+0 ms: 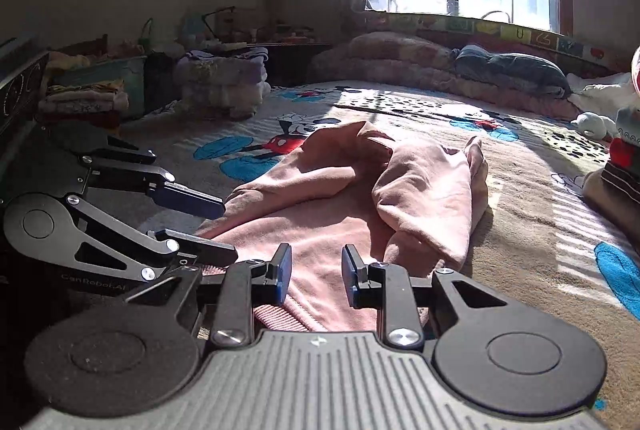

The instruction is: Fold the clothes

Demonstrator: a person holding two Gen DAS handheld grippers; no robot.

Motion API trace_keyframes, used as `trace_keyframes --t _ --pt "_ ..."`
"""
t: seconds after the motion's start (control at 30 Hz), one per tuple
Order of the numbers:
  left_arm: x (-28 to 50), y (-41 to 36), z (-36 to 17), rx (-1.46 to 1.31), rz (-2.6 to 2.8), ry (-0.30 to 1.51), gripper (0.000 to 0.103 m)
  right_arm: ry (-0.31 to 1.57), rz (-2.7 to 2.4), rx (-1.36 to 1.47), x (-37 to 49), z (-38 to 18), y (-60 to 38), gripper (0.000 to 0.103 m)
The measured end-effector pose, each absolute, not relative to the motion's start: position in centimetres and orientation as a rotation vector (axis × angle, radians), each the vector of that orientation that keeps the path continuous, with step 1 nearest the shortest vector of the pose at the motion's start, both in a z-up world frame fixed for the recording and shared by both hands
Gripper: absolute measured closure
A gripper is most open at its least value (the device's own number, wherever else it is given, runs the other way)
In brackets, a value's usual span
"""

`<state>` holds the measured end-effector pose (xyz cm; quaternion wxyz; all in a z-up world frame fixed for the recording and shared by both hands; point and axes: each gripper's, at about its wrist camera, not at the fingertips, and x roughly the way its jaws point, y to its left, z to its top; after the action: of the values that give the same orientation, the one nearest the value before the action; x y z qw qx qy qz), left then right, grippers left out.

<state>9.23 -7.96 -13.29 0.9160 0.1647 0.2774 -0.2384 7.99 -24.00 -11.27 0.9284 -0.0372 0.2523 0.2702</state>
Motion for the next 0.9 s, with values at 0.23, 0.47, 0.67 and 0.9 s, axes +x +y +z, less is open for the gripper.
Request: trace_keyframes --t 0.23,0.47,0.67,0.9 --pt "6.4 -7.1 -15.7 0.236 -0.457 0.553 0.056 0.660 0.516 -0.107 7.0 -13.4 -22.9 0.059" --pt "8.5 -3.8 -12.1 0.001 -0.436 0.600 0.039 0.578 0.512 0.261 6.4 -11.5 -25.2 0.040" --pt "11.3 -3.6 -9.2 0.024 -0.347 0.566 0.038 0.557 0.537 0.299 9.0 -12.3 -24.6 0.040" --pt "16.3 -7.3 -7.2 0.385 -0.340 0.484 0.039 0.623 0.516 0.187 11.5 -14.3 -21.7 0.038"
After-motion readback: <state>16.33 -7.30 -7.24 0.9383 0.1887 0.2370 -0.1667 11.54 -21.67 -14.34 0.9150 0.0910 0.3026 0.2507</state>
